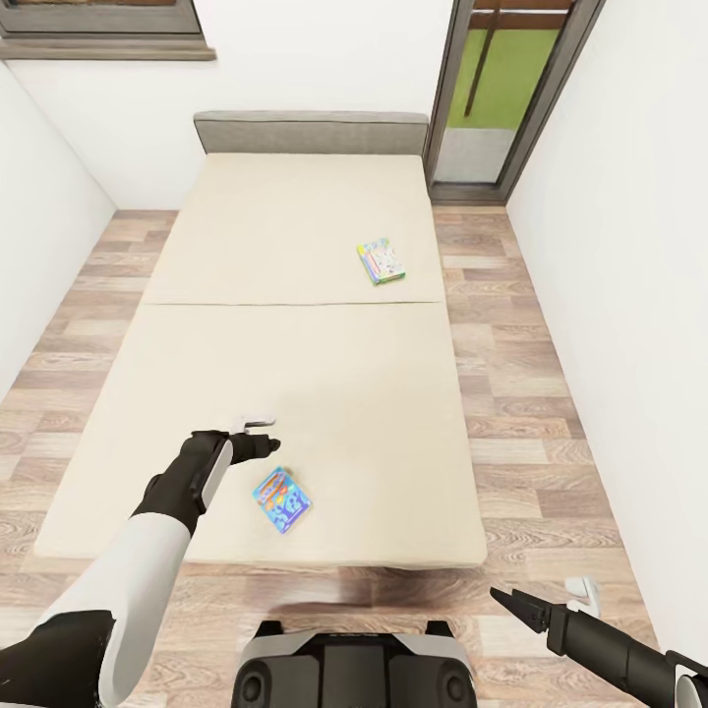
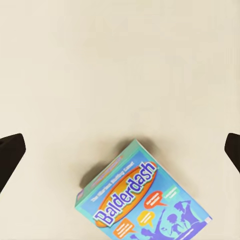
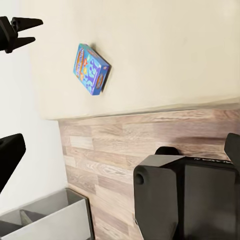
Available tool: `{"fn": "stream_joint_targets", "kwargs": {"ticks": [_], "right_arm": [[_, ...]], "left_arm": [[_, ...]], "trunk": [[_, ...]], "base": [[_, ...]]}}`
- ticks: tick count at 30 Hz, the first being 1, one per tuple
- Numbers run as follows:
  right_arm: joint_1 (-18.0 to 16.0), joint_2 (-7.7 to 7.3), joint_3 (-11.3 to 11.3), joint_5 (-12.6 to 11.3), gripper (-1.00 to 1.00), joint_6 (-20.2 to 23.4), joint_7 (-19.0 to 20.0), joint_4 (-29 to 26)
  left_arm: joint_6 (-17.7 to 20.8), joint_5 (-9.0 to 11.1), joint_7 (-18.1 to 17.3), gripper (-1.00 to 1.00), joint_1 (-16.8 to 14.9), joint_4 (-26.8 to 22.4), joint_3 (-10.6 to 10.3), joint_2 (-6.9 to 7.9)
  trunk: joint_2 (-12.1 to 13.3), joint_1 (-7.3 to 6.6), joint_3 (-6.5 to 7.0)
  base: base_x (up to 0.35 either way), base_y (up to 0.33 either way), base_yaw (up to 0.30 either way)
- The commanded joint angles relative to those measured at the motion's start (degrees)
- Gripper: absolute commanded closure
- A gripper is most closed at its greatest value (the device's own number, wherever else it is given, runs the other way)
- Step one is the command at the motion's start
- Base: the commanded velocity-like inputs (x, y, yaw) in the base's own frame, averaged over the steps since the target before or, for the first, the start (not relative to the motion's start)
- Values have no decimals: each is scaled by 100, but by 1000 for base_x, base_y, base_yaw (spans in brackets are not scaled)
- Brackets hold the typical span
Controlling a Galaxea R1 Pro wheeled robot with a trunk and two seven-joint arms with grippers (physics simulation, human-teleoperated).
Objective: Put all the toys in the child's room - the three board games (two on the bed and one on the table), the two jigsaw puzzles on the table, and the tennis ball on the table - inside the toy box on the table in the child's room.
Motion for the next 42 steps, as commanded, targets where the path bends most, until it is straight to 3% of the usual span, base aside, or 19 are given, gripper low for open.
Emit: {"fn": "stream_joint_targets", "kwargs": {"ticks": [1,17,42], "right_arm": [[-2,-1,-3,-19,-100,34,8,-1],[-2,-1,-3,-12,-100,51,-6,-1],[-2,-1,-3,-11,-100,67,-10,-1]], "left_arm": [[33,-5,-30,-100,-2,-7,32,-7],[36,-14,-31,-100,-2,-7,34,-1],[59,-15,-25,-100,-2,-7,42,6]], "trunk": [[-9,3,-8],[-9,3,-37],[-9,3,-240]], "base": [[9,2,0],[2,0,0],[0,0,0]]}}
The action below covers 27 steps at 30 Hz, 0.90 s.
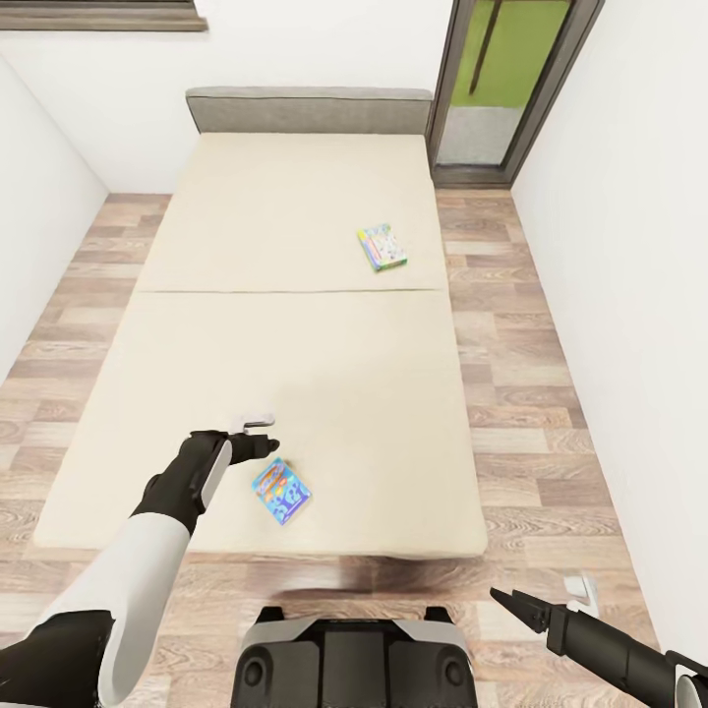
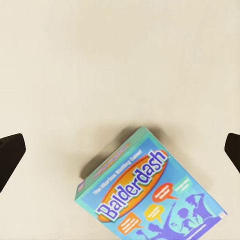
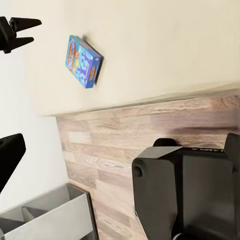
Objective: Put all the toys in the child's room - the three board games (two on the bed and one on the table), the two jigsaw puzzles on the table, and the tennis ball on the table - inside the toy box on the table in the child's room.
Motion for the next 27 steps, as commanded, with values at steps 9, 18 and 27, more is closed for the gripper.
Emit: {"fn": "stream_joint_targets", "kwargs": {"ticks": [9,18,27], "right_arm": [[-2,-1,-3,-19,-100,34,8,-1],[-2,-1,-3,-19,-100,28,8,-1],[-2,-1,-3,-19,-100,18,8,-1]], "left_arm": [[55,-6,-22,-100,-6,-7,31,58],[58,-6,-20,-100,-10,-7,32,71],[28,-6,-1,-100,-65,-7,32,66]], "trunk": [[-9,3,-87],[-9,3,-167],[-9,3,-247]], "base": [[0,0,0],[0,0,0],[0,0,0]]}}
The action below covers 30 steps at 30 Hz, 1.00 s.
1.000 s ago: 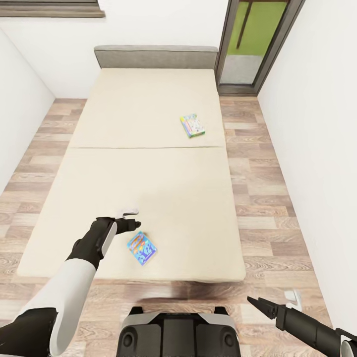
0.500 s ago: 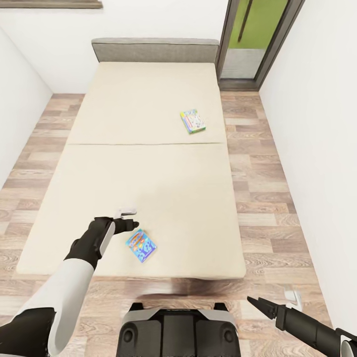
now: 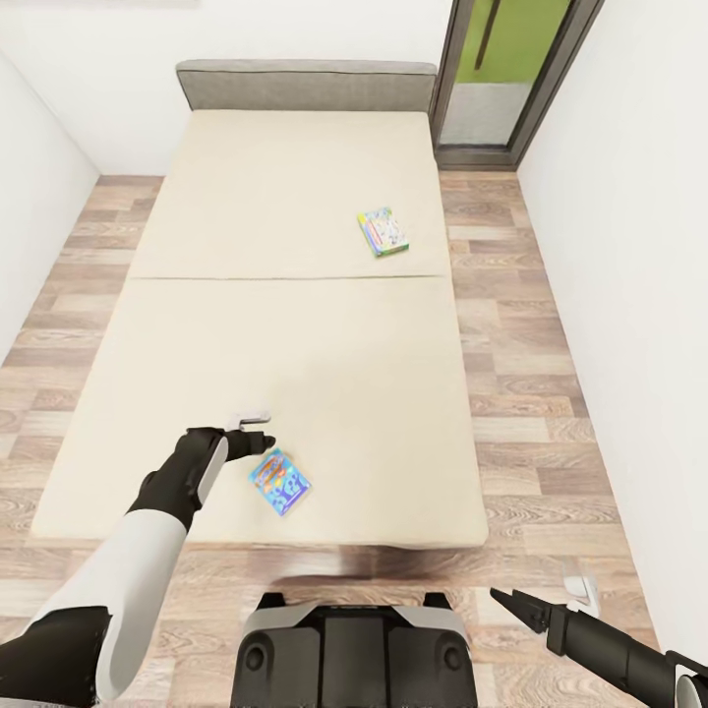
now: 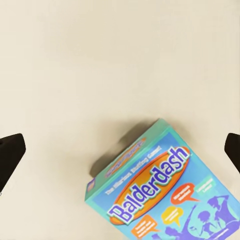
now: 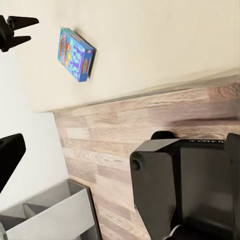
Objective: Put all the toys in the child's room - the three board games (two on the bed and one on the table), the two jigsaw puzzles on the table, and the tennis ball on the table - inside the toy box on the table in the child's room.
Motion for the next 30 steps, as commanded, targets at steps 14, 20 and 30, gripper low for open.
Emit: {"fn": "stream_joint_targets", "kwargs": {"ticks": [14,20,30], "right_arm": [[-2,-1,-3,-19,-100,16,11,0],[-2,-1,-3,-19,-100,14,15,0],[-2,-1,-3,-19,-100,14,16,0]], "left_arm": [[-61,1,77,-100,-137,-7,9,-67],[-146,4,100,-100,-146,-7,8,-74],[-207,8,125,-100,-150,-7,2,-80]], "trunk": [[-9,3,-131],[-9,3,-185],[-9,3,-274]], "base": [[0,0,0],[0,0,0],[0,0,0]]}}
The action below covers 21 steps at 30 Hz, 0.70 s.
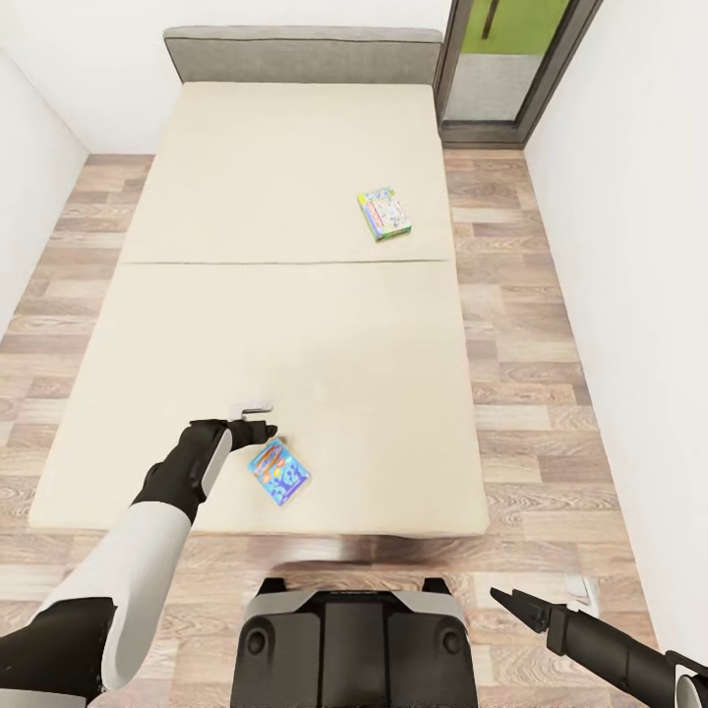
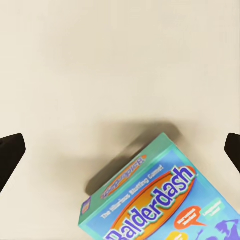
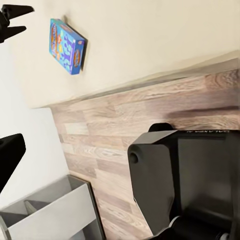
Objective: Put all the toys in the child's room - the three board games (two on the bed and one on the table), the two jigsaw puzzles on the table, and the tennis ball on the table - inside the toy box on the table in the child's room.
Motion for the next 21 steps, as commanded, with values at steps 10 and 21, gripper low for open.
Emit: {"fn": "stream_joint_targets", "kwargs": {"ticks": [10,21], "right_arm": [[-2,-1,-3,-20,-100,34,8,-1],[-2,-1,-3,-20,-100,34,8,-1]], "left_arm": [[-167,-16,11,-100,-2,11,6,-135],[-217,-12,167,-100,-2,34,-5,-235]], "trunk": [[-9,3,-96],[-9,3,-194]], "base": [[0,0,0],[0,0,0]]}}
